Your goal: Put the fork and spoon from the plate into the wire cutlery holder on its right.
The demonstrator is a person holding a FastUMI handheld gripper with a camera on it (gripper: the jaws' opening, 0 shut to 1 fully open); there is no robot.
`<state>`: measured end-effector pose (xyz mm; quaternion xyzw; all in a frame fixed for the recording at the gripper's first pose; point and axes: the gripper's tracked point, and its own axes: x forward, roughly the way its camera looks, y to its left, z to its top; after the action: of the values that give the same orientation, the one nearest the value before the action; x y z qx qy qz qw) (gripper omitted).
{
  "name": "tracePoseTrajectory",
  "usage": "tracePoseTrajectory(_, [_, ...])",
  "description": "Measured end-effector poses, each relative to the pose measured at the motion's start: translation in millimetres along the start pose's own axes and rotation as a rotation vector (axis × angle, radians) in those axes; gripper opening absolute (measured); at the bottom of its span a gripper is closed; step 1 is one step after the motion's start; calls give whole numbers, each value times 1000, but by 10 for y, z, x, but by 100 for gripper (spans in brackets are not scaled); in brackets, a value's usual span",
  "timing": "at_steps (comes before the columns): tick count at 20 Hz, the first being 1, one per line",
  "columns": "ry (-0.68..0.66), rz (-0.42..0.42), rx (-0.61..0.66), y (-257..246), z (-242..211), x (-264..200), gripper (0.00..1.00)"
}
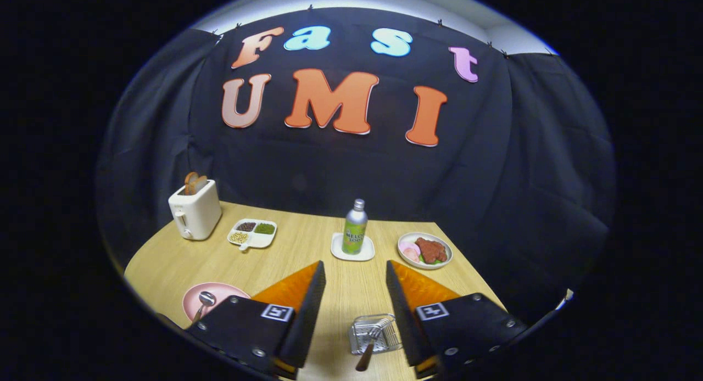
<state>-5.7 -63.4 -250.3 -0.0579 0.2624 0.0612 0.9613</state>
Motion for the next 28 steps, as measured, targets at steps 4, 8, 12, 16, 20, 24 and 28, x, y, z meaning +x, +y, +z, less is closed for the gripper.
tracePoseTrajectory(4, [-103, 15, 38, 353, 232, -99, 92])
tracePoseTrajectory(8, [-184, 54, 62, 772, 394, -240, 94])
tracePoseTrajectory(12, [-120, 124, 46, 1322, 100, -283, 94])
tracePoseTrajectory(16, [-19, 167, 28, 1760, -323, -307, 94])
tracePoseTrajectory(20, [123, 208, 15, 2123, -819, -290, 95])
tracePoseTrajectory(24, [247, 235, -4, 2390, -1268, -293, 95])
tracePoseTrajectory(28, [366, 245, -20, 2571, -1678, -285, 95])
